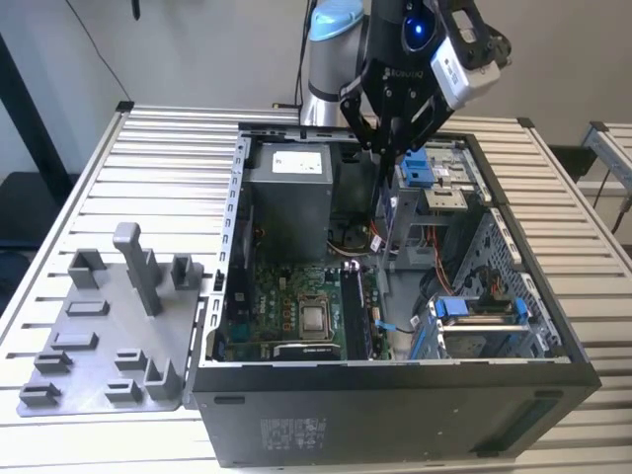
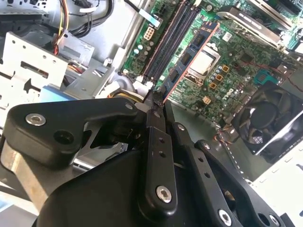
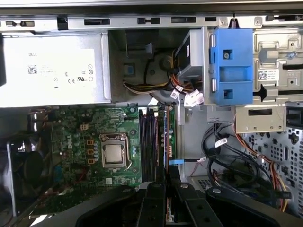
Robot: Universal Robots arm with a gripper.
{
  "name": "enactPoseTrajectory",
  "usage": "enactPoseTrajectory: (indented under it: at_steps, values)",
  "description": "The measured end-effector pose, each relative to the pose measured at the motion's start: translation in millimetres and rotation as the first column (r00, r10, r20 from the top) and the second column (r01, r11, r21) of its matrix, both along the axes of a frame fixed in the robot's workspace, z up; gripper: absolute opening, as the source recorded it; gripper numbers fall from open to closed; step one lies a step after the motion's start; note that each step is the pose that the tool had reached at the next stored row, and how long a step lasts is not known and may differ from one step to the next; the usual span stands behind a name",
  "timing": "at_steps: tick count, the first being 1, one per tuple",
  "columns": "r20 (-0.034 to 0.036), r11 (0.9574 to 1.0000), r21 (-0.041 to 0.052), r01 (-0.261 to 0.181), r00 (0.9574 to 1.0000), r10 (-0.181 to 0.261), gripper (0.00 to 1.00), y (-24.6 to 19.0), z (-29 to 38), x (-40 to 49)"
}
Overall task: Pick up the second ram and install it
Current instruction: 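Insert the second ram into the second slot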
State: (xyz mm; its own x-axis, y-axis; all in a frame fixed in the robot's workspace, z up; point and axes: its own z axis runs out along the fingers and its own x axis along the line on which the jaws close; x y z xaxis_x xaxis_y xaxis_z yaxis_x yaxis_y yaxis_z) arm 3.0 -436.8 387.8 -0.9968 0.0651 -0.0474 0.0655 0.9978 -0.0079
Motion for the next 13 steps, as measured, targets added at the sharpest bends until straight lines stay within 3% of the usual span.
enactPoseTrajectory:
  at_steps: [13]
  values:
    - [0.0, 1.0, -0.0001, 0.0, 1.0, 0.0, 0.14, 0.0, -6.2, 0.0]
